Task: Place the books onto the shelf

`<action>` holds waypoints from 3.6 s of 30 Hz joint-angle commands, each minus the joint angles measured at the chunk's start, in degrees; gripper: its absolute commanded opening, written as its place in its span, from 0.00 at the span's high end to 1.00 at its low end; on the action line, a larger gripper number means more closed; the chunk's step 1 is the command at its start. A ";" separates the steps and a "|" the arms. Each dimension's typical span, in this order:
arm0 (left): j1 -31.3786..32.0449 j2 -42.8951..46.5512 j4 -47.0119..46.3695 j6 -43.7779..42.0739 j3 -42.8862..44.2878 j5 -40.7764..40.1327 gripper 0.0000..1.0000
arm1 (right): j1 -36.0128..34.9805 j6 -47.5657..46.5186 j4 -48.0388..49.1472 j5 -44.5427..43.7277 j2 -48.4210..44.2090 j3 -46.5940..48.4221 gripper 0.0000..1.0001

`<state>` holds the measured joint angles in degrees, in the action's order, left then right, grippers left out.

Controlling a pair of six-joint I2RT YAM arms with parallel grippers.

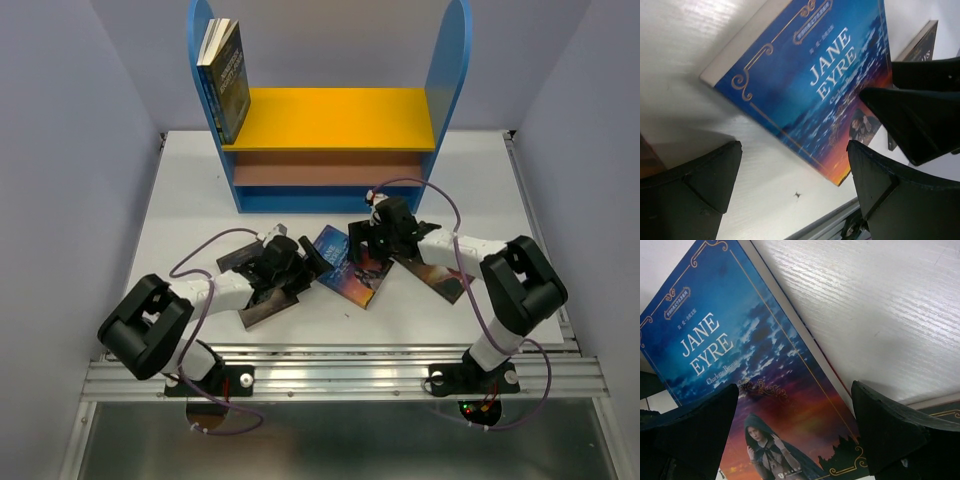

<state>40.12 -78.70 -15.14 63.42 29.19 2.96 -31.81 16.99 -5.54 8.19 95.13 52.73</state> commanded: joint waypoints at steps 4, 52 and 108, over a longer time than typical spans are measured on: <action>0.31 -9.19 2.22 -0.05 6.49 -1.65 0.01 | 0.52 3.39 2.38 3.59 0.32 0.53 0.00; 3.04 -15.52 6.26 -0.49 10.98 -2.35 0.73 | 0.52 15.00 1.32 22.05 -7.42 -1.49 0.66; -5.49 22.45 -32.69 -11.50 4.85 26.98 0.14 | 0.52 22.29 19.52 21.78 -46.27 4.22 0.99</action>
<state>34.79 -55.88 -30.81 47.62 37.67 21.52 -31.20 37.06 -1.65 27.46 51.55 51.70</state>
